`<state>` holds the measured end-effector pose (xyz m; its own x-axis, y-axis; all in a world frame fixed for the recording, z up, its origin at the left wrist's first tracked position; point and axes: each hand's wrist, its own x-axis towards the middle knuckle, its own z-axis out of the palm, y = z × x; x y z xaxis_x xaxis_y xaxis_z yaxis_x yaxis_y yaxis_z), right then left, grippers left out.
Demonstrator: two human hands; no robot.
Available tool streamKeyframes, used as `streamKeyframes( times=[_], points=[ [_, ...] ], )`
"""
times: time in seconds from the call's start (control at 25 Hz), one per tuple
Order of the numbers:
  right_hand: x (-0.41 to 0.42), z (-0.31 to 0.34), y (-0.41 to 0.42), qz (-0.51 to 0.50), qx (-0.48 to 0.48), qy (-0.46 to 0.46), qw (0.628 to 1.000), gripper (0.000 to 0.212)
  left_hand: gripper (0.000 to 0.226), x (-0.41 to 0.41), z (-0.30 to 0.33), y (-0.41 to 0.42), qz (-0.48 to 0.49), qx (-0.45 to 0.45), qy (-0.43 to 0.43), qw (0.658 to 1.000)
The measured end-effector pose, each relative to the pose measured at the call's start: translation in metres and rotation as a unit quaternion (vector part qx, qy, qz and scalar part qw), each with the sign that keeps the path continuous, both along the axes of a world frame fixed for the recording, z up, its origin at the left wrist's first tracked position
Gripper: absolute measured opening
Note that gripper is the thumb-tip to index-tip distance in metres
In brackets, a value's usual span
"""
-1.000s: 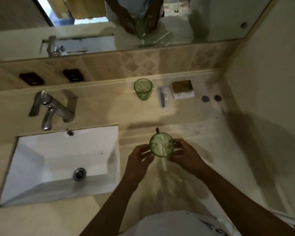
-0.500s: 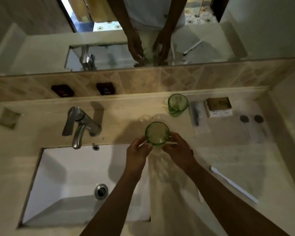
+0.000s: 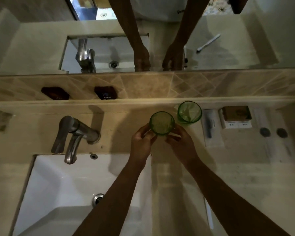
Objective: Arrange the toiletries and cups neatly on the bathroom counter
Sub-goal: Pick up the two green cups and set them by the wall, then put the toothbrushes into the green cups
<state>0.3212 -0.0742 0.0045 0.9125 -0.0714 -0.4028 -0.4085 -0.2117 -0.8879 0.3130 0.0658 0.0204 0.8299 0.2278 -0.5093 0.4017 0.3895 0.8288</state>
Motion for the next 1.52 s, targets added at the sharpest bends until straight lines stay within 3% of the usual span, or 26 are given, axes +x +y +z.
streamKeyframes(
  times=[0.64, 0.96, 1.16, 1.24, 1.36, 1.52],
  points=[
    [0.033, -0.006, 0.019, -0.014, 0.001, 0.000, 1.000, 0.054, 0.030, 0.031, -0.011, 0.013, 0.010, 0.002, -0.047, 0.999],
    [0.037, -0.003, 0.024, -0.011, 0.000, -0.008, 1.000, 0.050, 0.029, 0.043, -0.014, 0.013, 0.029, -0.007, -0.011, 1.000],
    [0.027, -0.001, 0.020, -0.011, -0.007, 0.027, 1.000, 0.049, 0.031, 0.038, -0.019, 0.013, 0.019, 0.024, 0.016, 0.999],
    [0.011, 0.003, 0.008, -0.018, -0.021, 0.035, 0.999, 0.046, 0.033, 0.023, -0.021, 0.009, -0.015, 0.083, 0.025, 0.996],
    [-0.028, 0.010, -0.032, 0.008, -0.120, -0.011, 0.993, 0.035, 0.043, -0.008, -0.025, -0.001, -0.139, 0.223, 0.036, 0.964],
    [-0.091, 0.020, -0.105, 0.001, -0.270, -0.050, 0.962, 0.023, 0.053, -0.053, -0.021, -0.023, -0.330, 0.417, -0.086, 0.843]
  ],
)
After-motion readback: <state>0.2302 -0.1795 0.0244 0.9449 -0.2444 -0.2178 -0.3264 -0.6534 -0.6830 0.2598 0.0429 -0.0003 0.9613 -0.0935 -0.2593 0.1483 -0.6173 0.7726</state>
